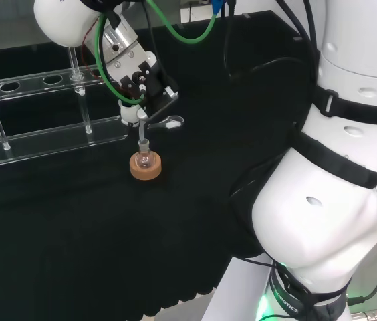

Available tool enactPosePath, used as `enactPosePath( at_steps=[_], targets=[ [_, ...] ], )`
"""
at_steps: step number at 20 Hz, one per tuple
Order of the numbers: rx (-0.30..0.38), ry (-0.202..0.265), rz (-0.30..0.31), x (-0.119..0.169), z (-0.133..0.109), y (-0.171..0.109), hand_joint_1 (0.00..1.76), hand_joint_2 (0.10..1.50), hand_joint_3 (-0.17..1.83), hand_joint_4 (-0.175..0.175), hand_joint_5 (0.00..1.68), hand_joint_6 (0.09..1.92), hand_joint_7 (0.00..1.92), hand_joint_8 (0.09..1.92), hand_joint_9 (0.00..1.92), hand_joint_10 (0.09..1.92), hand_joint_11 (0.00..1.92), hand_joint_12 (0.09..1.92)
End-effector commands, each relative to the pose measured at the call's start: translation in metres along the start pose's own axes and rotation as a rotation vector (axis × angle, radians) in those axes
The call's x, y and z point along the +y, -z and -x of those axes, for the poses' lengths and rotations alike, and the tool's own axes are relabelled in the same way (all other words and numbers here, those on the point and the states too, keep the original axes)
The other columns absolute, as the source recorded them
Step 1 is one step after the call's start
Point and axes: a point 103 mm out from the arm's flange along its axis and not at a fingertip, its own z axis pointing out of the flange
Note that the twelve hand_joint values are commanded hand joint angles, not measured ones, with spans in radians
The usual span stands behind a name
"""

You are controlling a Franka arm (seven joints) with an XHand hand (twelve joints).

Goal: Place the funnel on the round-bottom flask.

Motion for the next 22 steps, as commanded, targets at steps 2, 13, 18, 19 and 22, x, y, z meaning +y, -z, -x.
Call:
enactPosePath(
  at_steps=[2, 13, 18, 19, 22],
  targets=[
    [-0.003, 0.003, -0.013, 0.004, -0.003, -0.008, 0.72, 0.79, 0.44, -0.068, 0.47, 0.62, 0.65, 0.77, 0.94, 0.51, 0.6, 1.26],
    [-0.005, 0.008, -0.032, 0.011, -0.008, -0.023, 0.73, 0.79, 0.44, -0.068, 0.47, 0.63, 0.65, 0.77, 0.94, 0.52, 0.6, 1.26],
    [-0.013, 0.007, -0.045, 0.015, -0.013, -0.028, 0.73, 0.79, 0.44, -0.068, 0.47, 0.63, 0.64, 0.77, 0.94, 0.52, 0.61, 1.26],
    [-0.015, 0.009, -0.046, 0.017, -0.016, -0.03, 0.73, 0.79, 0.44, -0.068, 0.47, 0.63, 0.64, 0.77, 0.94, 0.52, 0.61, 1.26],
    [-0.012, 0.016, -0.049, 0.018, -0.02, -0.032, 0.73, 0.79, 0.44, -0.068, 0.47, 0.63, 0.64, 0.77, 0.94, 0.52, 0.61, 1.26]
  ],
)
